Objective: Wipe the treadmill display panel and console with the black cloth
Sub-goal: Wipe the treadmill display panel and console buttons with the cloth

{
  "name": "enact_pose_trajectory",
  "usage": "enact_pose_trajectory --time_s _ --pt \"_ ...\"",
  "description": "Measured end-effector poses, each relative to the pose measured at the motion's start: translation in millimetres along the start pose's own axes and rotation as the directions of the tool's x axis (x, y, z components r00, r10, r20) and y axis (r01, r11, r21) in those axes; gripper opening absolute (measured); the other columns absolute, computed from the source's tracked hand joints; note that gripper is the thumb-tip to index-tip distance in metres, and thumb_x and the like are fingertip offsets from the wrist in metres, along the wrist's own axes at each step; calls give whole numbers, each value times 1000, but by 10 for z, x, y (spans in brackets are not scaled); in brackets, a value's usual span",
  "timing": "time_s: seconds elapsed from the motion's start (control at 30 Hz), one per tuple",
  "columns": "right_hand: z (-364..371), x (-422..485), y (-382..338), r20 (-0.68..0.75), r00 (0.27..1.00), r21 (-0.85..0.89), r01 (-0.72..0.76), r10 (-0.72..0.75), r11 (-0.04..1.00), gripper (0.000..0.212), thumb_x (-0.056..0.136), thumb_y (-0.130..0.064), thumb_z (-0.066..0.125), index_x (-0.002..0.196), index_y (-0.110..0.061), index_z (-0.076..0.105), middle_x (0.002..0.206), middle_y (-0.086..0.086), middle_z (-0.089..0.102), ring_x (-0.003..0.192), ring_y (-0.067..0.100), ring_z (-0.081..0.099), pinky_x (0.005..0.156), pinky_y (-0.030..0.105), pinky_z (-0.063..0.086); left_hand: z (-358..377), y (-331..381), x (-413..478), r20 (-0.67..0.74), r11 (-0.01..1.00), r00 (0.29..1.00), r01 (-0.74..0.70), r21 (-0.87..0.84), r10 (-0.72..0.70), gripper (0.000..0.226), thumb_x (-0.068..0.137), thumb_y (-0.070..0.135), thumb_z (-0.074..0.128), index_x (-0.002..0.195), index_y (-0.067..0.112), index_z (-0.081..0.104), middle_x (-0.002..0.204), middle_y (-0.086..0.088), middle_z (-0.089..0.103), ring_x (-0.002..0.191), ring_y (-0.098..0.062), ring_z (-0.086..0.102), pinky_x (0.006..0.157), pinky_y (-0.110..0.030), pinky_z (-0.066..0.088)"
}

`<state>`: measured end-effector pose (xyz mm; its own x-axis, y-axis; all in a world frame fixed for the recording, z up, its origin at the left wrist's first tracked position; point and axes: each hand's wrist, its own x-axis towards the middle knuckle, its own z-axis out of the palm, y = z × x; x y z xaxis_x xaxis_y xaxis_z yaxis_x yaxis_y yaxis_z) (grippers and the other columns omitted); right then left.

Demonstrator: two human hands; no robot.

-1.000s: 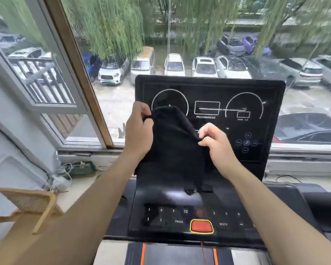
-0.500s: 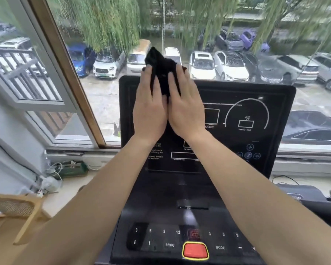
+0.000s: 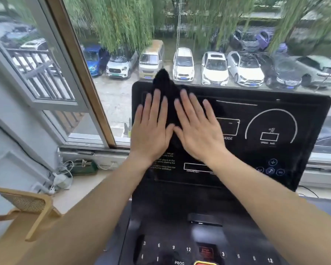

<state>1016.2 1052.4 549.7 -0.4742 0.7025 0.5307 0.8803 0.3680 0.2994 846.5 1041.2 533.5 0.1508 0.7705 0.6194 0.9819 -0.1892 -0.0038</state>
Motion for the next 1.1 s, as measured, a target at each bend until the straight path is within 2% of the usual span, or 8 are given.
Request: enact_pose_trajectory --time_s 0.17,0.33,0.47,0.53,0.67,0.8,0.97,1.1 --pt "44 -6 -174 -22 998 80 -64 66 995 67 106 -44 26 160 -11 5 166 11 -12 156 30 -1 125 44 -3 79 -33 -70 -30 996 998 60 -67 -62 69 104 40 36 158 7 11 166 -16 1 154 -33 -1 124 -47 4" --pt "493 -1130 -754 112 985 82 123 -131 989 75 102 -45 46 160 -11 13 167 12 -9 154 30 8 124 44 -2 471 -54 -1437 199 1000 980 10 -9 -8 73 99 47 34 154 3 17 164 -13 -21 153 -31 -14 123 -46 4" --pt "443 -949 -609 120 955 -19 277 -272 961 78 100 -51 45 160 -13 12 167 9 -3 154 27 11 124 44 -5 425 -108 -1368 219 996 975 -52 76 35 71 98 49 38 149 1 31 164 -16 -5 153 -36 2 123 -45 2" --pt "232 -493 -329 59 977 -62 207 -204 976 76 102 -53 38 160 -14 9 168 9 -1 155 25 9 123 45 -5 243 -93 -846 128 997 992 -22 73 12 75 99 48 41 154 1 22 163 -16 -2 152 -36 7 123 -45 2" --pt "-83 -21 137 13 1000 -60 -24 25 998 72 105 -52 27 161 -11 7 169 13 -2 156 27 4 125 48 -2 -57 116 58 52 998 997 51 -28 -50 75 103 47 32 158 5 3 166 -19 -6 154 -33 -3 124 -44 0" --pt "82 -619 119 74 983 39 -168 165 985 74 105 -50 36 160 -8 10 166 15 -9 155 30 -2 125 48 2 112 402 -271 101 995 991 -82 -62 88 74 104 46 34 158 7 1 164 -13 -14 153 -29 -12 125 -43 -2" --pt "419 -1728 -348 201 980 61 -21 9 998 84 98 -48 56 157 -8 9 166 15 -3 155 31 9 125 46 3 412 431 -1552 256 980 946 -196 -31 197 82 100 47 49 157 9 3 166 -11 -14 154 -27 -3 124 -42 1" --pt "310 -1167 -150 145 987 -16 75 -72 997 81 101 -51 45 157 -8 5 165 15 -4 155 32 11 123 47 -5 315 353 -1042 188 985 970 -164 43 154 76 101 45 47 156 5 12 164 -15 -2 153 -31 7 123 -43 2"
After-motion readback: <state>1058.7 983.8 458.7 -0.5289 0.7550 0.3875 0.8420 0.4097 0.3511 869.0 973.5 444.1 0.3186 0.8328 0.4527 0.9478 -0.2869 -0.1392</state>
